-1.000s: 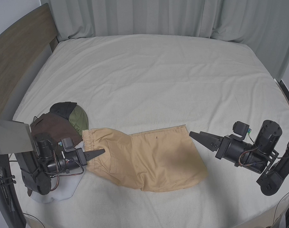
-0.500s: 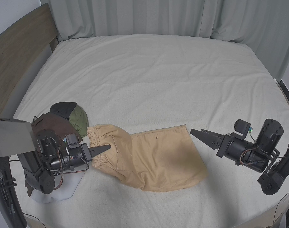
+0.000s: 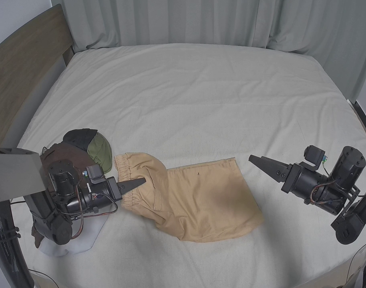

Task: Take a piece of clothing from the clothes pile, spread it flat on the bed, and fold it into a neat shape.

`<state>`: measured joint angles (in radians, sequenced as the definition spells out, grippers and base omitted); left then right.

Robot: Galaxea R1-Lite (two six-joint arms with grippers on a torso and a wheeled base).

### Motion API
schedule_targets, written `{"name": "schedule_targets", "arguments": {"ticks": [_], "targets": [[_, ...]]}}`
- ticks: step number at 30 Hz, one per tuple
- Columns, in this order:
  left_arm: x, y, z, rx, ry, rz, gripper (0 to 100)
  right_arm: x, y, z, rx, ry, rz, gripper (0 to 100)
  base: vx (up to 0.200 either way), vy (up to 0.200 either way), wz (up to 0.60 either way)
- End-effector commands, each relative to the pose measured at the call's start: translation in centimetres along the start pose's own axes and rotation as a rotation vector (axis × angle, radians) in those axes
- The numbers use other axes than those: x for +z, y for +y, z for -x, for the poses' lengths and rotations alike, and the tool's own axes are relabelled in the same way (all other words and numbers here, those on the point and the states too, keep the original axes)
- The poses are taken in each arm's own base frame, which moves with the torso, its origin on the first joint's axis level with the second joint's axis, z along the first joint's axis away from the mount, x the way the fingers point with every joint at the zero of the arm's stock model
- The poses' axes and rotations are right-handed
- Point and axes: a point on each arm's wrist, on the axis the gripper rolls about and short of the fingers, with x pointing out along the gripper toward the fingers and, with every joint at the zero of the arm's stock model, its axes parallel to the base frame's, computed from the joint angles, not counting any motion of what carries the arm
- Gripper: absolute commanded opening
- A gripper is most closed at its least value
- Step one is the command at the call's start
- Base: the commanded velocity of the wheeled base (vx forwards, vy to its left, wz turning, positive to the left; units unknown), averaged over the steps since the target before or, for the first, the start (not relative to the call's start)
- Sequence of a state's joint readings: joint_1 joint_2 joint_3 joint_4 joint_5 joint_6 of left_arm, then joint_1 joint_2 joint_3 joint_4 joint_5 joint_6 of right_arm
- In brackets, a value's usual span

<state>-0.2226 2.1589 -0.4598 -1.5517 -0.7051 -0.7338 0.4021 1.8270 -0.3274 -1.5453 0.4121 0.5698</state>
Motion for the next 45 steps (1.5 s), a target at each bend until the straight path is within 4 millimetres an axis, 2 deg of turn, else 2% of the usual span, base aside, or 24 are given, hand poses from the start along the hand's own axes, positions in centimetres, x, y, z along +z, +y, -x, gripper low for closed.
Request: {"name": "schedule_targets", "arguments": {"ticks": [1,8,15,22,29,37,45], "targets": [[0.1,-0.5,-0.6,-0.004,-0.015,-0.013,0,0.4,0.2,0.2,0.004,-0.014,0.007,100,0.000,0.000,0.00],[-0.3,-1.2,-2.1,0.005,-0.038,-0.024,0,1.0,0.2,0.5,0.002,-0.037,0.016,100,0.000,0.000,0.00],[-1.3,-2.7,-3.7,-0.054,0.003,0.036,0,1.2,0.0,0.6,-0.005,-0.046,0.019,100,0.000,0.000,0.00],[-2.4,-2.2,-5.8,-0.077,0.043,0.076,0,1.2,0.0,0.5,-0.004,-0.045,0.017,100,0.000,0.000,0.00],[-4.3,-2.8,-7.6,-0.112,0.107,0.130,0,1.3,-0.1,0.6,-0.008,-0.047,0.019,100,0.000,0.000,0.00],[-4.1,-3.8,-9.1,-0.163,0.109,0.213,0,1.4,-0.1,0.5,-0.005,-0.051,0.021,100,0.000,0.000,0.00],[-4.8,-3.4,-10.5,-0.171,0.116,0.211,0,1.4,-0.1,0.4,-0.004,-0.053,0.022,100,0.000,0.000,0.00]]}}
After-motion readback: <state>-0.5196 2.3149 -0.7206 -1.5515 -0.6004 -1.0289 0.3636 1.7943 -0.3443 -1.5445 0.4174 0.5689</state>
